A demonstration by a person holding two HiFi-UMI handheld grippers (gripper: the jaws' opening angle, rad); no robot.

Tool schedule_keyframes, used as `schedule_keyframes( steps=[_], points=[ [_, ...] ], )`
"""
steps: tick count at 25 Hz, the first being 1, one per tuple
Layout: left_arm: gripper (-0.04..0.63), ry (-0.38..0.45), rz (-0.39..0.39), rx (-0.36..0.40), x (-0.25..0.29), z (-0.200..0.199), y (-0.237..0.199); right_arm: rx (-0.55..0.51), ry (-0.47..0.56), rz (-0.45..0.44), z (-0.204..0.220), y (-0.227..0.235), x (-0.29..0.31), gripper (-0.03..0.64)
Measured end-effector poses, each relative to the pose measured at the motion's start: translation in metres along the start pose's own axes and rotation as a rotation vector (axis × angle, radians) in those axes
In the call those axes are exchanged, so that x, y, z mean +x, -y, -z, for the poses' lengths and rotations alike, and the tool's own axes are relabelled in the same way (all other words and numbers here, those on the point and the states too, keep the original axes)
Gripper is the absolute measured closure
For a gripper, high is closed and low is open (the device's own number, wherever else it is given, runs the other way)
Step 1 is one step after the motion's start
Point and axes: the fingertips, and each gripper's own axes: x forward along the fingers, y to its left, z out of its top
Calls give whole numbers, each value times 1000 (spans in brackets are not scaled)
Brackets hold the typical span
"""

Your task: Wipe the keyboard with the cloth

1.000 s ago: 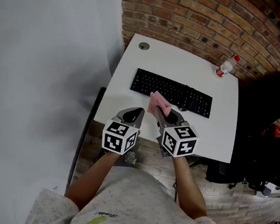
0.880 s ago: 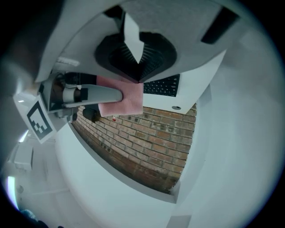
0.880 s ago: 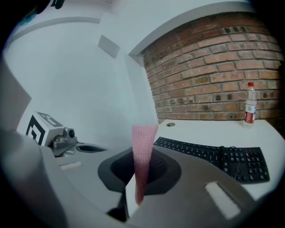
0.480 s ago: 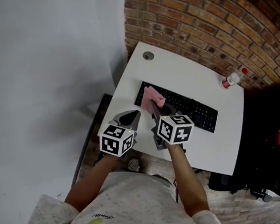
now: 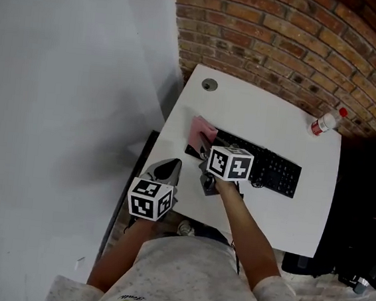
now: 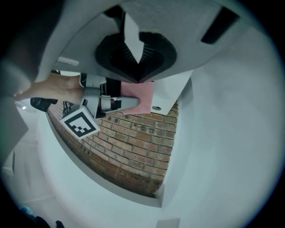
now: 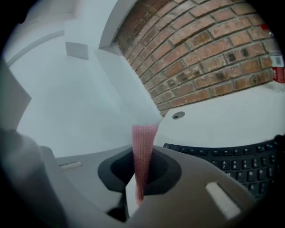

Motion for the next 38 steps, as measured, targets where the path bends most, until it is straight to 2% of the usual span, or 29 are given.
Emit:
schedule_keyframes(
  steps=[4, 7, 15, 30, 38],
  points=[
    [598, -4, -37, -21, 13, -4, -2, 68, -46, -16, 2, 15, 20, 592],
    [598, -7, -58, -33, 20, -8, -2, 104, -82, 5, 4, 27, 32, 591],
    [598, -2, -94, -51, 37, -22, -9, 126, -160, 33, 4, 43, 42, 592],
    [598, -6, -30, -28, 67, -29, 14, 157, -182, 94, 9, 78, 12, 592],
    [598, -13, 18, -3, 74, -31, 32, 139, -186, 141, 10, 90, -12, 592]
  ],
)
